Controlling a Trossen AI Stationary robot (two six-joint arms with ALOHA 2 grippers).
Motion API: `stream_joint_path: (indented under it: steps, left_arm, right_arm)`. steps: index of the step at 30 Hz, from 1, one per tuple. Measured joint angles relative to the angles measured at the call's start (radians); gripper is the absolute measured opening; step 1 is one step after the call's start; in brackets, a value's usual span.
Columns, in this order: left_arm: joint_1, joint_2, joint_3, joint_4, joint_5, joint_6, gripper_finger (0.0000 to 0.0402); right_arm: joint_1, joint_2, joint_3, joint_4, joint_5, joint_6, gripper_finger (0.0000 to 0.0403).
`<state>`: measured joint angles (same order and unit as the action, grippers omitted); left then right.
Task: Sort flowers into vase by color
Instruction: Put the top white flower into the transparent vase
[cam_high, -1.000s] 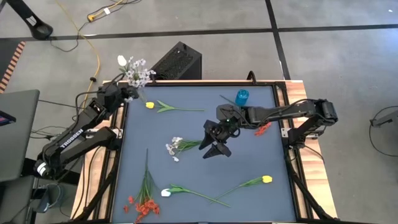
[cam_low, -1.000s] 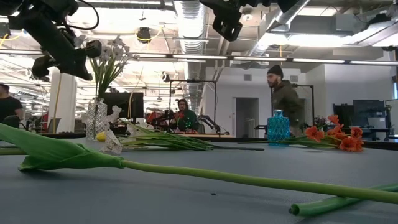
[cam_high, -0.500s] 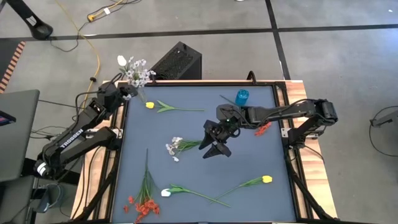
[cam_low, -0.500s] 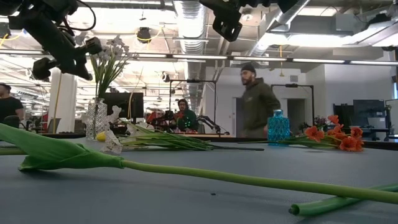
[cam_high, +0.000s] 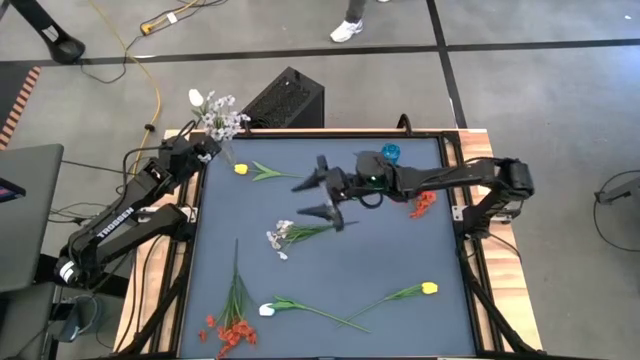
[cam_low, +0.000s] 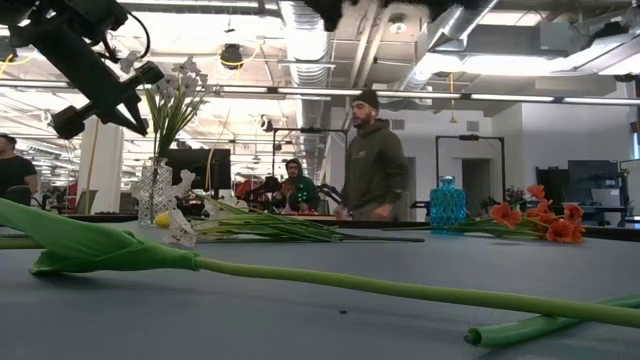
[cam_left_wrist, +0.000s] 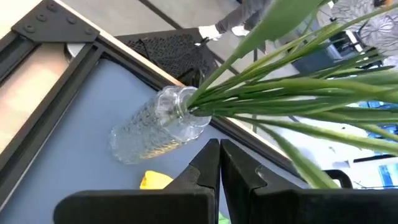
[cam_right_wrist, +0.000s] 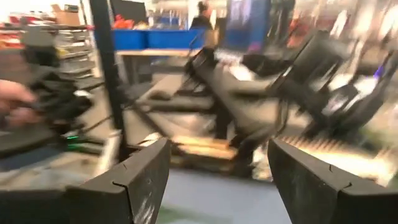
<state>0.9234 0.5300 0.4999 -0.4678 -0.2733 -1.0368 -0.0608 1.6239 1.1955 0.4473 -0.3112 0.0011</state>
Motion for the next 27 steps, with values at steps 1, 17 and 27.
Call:
stream_joint_path:
  steps: [1, 17, 27]
  left_arm:
    - [0.000, 0.000, 0.000, 0.001, 0.000, -0.013, 0.0000]
    - [0.000, 0.000, 0.000, 0.010, 0.108, 0.028, 0.0000]
    - [0.000, 0.000, 0.000, -0.001, 0.110, 0.039, 0.0000]
  right_arm:
    - [-0.014, 0.024, 0.011, 0.037, 0.000, -0.018, 0.0296]
    - [-0.101, 0.414, 0.445, 0.006, -0.069, 0.005, 0.0296]
    - [-0.111, 0.651, 0.731, -0.007, 0.008, 0.022, 0.0295]
